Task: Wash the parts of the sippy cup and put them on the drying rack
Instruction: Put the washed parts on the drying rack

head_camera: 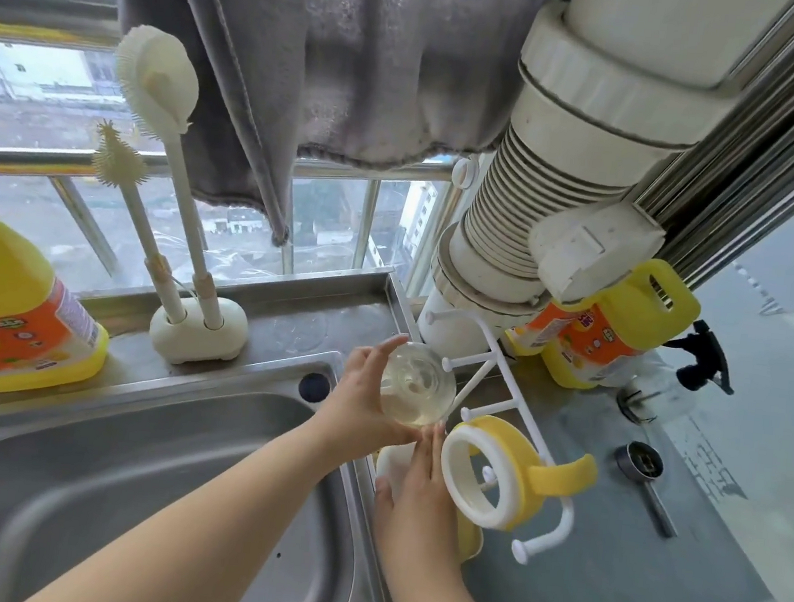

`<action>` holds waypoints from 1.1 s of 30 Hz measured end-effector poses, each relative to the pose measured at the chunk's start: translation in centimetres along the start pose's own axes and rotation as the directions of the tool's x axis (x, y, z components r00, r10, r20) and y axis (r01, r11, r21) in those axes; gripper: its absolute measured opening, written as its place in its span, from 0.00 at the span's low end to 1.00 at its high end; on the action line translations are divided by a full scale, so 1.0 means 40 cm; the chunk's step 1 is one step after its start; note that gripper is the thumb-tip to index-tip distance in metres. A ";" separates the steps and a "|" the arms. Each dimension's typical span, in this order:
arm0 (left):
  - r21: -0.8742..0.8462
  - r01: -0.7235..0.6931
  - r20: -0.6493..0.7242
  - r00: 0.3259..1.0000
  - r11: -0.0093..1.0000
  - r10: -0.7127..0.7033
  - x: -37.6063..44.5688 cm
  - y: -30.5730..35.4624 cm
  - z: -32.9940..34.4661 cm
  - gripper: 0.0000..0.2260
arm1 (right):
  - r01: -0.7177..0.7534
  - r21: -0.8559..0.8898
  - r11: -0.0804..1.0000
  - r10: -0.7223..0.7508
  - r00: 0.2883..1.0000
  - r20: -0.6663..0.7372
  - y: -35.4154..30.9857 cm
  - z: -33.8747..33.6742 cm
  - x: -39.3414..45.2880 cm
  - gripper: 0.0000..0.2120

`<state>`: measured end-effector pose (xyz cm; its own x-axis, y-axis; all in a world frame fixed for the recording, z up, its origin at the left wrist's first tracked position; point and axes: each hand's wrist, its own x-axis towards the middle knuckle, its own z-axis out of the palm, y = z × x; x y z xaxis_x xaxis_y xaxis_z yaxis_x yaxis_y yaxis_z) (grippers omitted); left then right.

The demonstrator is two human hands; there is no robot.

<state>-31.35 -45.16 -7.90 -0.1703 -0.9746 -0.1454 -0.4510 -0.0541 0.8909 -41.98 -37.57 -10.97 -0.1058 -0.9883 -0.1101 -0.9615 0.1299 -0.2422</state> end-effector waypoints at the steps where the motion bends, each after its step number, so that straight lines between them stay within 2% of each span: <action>1: -0.012 0.007 0.009 1.000 1.000 -0.007 -0.002 -0.002 0.000 0.46 | 0.028 -0.036 0.999 -0.027 0.998 0.050 0.007 0.009 -0.003 0.40; 3: -0.031 0.020 0.053 0.998 0.999 -0.019 -0.009 -0.008 -0.004 0.46 | 0.044 -0.101 0.994 -0.039 0.998 0.052 -0.001 0.017 -0.010 0.36; 7: -0.073 0.035 0.103 0.994 0.997 -0.027 -0.024 -0.015 -0.015 0.42 | -0.017 -0.058 0.998 0.018 1.000 0.001 -0.004 0.034 -0.022 0.36; 10: -0.096 0.044 0.063 0.997 0.994 -0.038 -0.028 -0.015 -0.019 0.38 | 0.024 0.109 0.994 -0.011 0.993 -0.119 -0.010 0.017 -0.041 0.38; 12: -0.098 0.054 0.047 0.998 0.994 -0.050 -0.031 -0.017 -0.018 0.38 | 0.033 0.210 0.977 -0.003 0.989 -0.145 -0.014 0.010 -0.052 0.39; 15: -0.123 0.076 0.032 0.997 0.989 -0.073 -0.038 -0.017 -0.017 0.40 | 0.079 0.257 0.963 -0.043 0.989 -0.145 -0.021 -0.011 -0.067 0.37; 17: -0.125 0.089 0.031 0.996 0.988 -0.086 -0.044 -0.013 -0.020 0.40 | 0.110 0.327 0.938 -0.086 0.992 -0.089 -0.022 -0.016 -0.078 0.37; 19: -0.120 0.094 0.030 0.995 0.988 -0.091 -0.055 -0.006 -0.025 0.39 | 0.161 0.356 0.921 -0.117 0.983 -0.141 -0.019 -0.022 -0.086 0.36; 20: -0.112 0.093 0.028 0.996 0.989 -0.090 -0.062 -0.004 -0.029 0.38 | 0.162 0.357 0.920 -0.126 0.985 -0.121 -0.021 -0.024 -0.093 0.35; 26: 0.021 0.038 -0.012 0.999 0.999 -0.038 -0.136 -0.021 -0.061 0.33 | 0.208 0.352 0.913 -0.197 0.978 -0.065 -0.046 -0.029 -0.123 0.32; 29: 0.101 0.034 -0.068 0.997 0.994 -0.028 -0.195 -0.053 -0.090 0.31 | 0.231 0.353 0.906 -0.227 0.972 -0.055 -0.066 -0.026 -0.137 0.31; 33: 0.109 0.075 -0.183 0.982 0.991 -0.054 -0.304 -0.114 -0.162 0.28 | 0.292 0.366 0.884 -0.311 0.950 -0.009 -0.130 -0.020 -0.151 0.30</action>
<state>-21.55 -34.46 -7.39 0.0180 -0.9935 -0.1121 -0.5557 -0.1032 0.8249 -36.56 -32.35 -8.28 0.1959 -0.9804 -0.0208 -0.7876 -0.1447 -0.5990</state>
